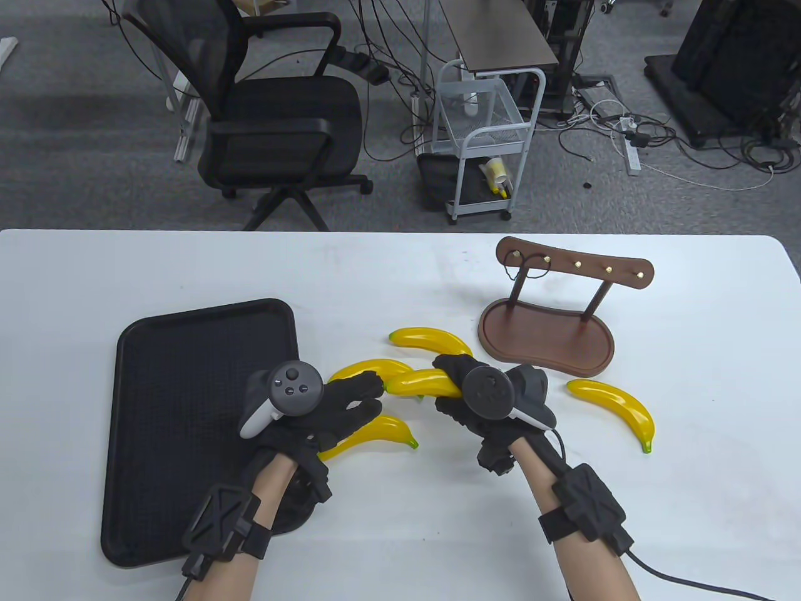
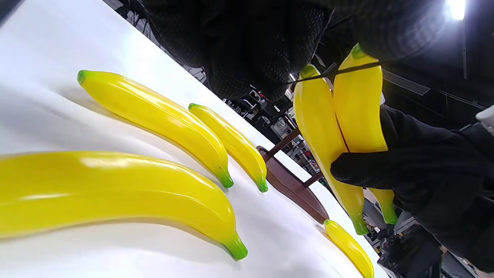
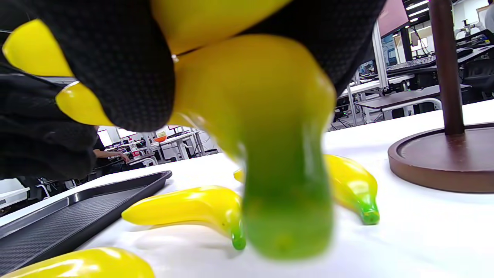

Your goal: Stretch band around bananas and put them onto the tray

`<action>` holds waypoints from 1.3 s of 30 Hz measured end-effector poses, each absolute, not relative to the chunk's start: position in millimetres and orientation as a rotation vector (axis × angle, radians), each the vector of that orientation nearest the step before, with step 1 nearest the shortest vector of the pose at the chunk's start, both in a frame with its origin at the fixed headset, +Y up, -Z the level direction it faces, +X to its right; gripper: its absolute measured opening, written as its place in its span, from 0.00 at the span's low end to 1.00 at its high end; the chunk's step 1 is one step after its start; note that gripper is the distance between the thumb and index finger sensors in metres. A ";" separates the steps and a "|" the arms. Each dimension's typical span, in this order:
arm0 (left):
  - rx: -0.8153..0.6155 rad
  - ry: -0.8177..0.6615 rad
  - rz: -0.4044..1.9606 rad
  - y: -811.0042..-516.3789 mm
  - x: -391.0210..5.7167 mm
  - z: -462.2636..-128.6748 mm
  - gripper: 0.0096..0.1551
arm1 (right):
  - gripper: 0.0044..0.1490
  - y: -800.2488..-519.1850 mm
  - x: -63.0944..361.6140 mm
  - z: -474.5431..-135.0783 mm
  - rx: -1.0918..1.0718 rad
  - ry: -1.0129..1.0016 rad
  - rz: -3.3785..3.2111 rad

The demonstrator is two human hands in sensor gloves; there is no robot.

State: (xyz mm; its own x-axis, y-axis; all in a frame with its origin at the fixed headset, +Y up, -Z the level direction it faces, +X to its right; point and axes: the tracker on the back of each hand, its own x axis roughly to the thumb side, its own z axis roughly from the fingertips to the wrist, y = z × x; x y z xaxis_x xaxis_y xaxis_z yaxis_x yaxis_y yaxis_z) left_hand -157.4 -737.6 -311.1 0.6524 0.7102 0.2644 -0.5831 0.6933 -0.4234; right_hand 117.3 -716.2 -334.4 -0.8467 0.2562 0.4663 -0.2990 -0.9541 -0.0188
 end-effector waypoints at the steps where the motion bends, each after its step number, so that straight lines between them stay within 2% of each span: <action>1: -0.318 -0.435 0.742 -737.9 -156.6 -311.0 0.41 | 0.44 -716.2 116.4 -333.9 0.685 -0.133 2.771; 16: -0.369 -0.439 0.781 -741.6 -149.0 -310.8 0.45 | 0.44 -718.2 101.9 -324.1 0.774 -0.154 2.776; 39: -0.416 -0.466 0.831 -743.0 -147.1 -310.0 0.48 | 0.43 -709.9 68.5 -299.9 0.960 -0.313 2.814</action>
